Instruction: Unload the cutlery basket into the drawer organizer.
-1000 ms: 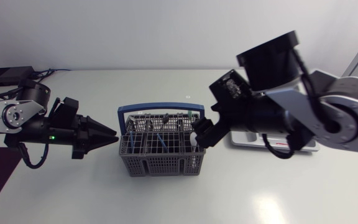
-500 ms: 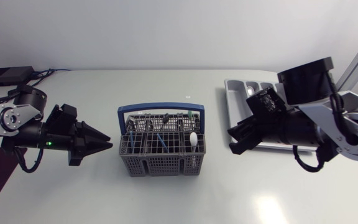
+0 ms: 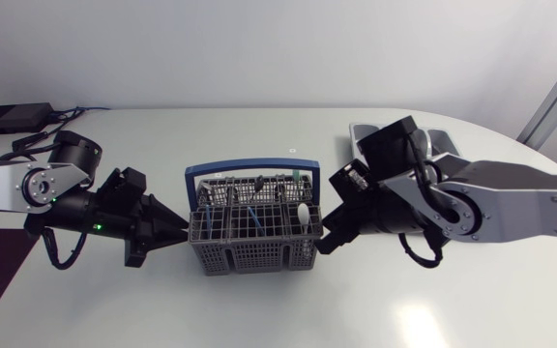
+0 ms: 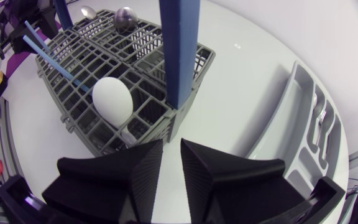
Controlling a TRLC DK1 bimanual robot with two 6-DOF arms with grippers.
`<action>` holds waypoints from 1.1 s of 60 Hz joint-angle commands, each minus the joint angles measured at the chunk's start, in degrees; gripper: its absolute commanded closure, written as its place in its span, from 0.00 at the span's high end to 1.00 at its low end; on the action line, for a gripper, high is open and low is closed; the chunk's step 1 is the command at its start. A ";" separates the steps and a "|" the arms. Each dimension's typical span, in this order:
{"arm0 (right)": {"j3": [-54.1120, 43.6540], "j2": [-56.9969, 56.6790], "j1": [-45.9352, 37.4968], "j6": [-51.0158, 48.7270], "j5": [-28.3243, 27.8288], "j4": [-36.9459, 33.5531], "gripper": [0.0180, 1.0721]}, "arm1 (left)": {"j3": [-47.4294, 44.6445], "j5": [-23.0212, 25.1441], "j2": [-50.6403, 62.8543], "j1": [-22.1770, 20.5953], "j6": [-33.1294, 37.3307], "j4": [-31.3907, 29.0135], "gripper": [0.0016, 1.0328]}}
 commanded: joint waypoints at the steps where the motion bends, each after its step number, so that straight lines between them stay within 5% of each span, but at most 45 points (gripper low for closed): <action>1: 2.86 1.91 1.37 2.10 0.00 0.92 0.25 | 2.17 0.74 1.34 -0.59 -0.91 0.23 0.44; 34: 3.56 3.49 3.13 2.28 3.86 0.92 0.26 | 5.42 0.83 3.62 2.22 -1.43 0.67 0.45; 40: 1.63 0.42 1.63 0.96 4.22 0.92 0.58 | 4.11 0.92 1.69 3.63 -0.99 0.76 0.45; 46: -0.74 -3.89 0.14 -0.97 4.30 0.74 0.93 | 2.35 0.92 -1.65 5.30 0.06 0.59 0.59; 58: -4.52 -12.59 -1.71 -3.08 4.04 -1.37 0.95 | -3.89 1.09 -18.09 6.09 2.87 -0.29 0.82; 66: -6.72 -14.52 -2.24 -3.70 3.16 -1.37 0.95 | -4.24 1.53 -21.34 1.61 3.23 -1.87 0.83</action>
